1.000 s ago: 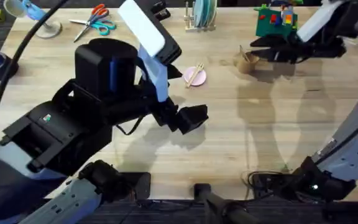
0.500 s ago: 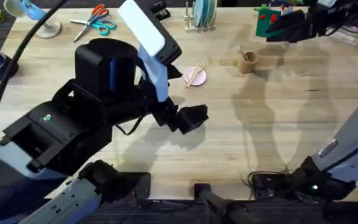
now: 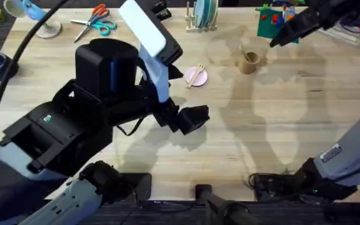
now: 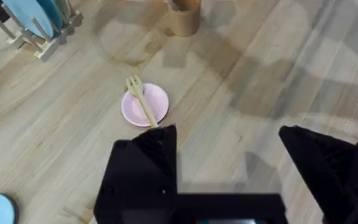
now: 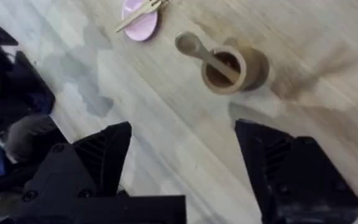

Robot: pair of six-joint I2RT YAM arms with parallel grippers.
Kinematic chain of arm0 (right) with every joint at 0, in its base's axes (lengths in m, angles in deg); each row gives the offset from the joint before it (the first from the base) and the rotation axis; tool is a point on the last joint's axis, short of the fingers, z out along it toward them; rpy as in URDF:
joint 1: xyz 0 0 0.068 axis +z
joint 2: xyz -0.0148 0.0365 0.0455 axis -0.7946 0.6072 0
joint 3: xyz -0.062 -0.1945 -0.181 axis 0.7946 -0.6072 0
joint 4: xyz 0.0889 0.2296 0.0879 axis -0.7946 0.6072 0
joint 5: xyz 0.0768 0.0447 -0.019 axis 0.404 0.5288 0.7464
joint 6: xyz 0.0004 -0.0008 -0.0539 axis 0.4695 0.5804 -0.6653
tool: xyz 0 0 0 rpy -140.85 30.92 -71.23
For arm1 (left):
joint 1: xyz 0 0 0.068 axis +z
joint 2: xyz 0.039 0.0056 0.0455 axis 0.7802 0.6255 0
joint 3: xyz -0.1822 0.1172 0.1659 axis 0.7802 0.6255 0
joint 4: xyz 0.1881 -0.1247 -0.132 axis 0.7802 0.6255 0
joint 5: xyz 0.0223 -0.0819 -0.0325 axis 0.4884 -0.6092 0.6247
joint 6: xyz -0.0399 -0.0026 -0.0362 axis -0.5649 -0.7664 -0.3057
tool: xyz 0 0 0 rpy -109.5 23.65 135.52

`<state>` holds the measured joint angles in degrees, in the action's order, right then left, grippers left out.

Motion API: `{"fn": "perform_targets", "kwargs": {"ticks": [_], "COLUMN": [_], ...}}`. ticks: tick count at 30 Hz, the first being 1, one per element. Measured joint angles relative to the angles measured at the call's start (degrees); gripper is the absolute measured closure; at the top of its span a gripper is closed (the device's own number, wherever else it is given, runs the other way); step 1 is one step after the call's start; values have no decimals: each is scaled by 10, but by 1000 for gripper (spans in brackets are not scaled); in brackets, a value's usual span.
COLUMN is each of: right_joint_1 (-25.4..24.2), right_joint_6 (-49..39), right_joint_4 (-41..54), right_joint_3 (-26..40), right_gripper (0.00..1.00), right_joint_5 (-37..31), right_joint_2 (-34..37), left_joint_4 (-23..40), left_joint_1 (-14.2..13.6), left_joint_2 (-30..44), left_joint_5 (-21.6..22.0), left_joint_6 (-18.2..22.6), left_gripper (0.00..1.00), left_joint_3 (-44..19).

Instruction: Pick up a utensil and set it on the pink plate, then put the other utensil in the container.

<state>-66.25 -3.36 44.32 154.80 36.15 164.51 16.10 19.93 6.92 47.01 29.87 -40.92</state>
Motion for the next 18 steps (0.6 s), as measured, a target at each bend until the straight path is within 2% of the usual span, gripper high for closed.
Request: {"fn": "perform_targets", "kwargs": {"ticks": [3, 6, 11, 18], "right_joint_1": [6, 9, 11, 11], "right_joint_6": [24, 36, 52, 121], "right_joint_4": [0, 0, -11, -105], "right_joint_3": [-8, -44, -151, -292], "right_gripper": [7, 7, 7, 7], "right_joint_5": [-17, -25, -32, -89], "right_joint_2": [-37, -86, -186, -349], "left_joint_4": [0, 2, 22, 28], "left_joint_1": [0, 0, 0, 0], "left_joint_2": [0, 0, 0, 0], "left_joint_5": [0, 0, 0, 0], "left_joint_6": [0, 0, 0, 0], "left_gripper": [7, 6, 6, 6], "left_joint_3": [0, 0, 0, 0]}}
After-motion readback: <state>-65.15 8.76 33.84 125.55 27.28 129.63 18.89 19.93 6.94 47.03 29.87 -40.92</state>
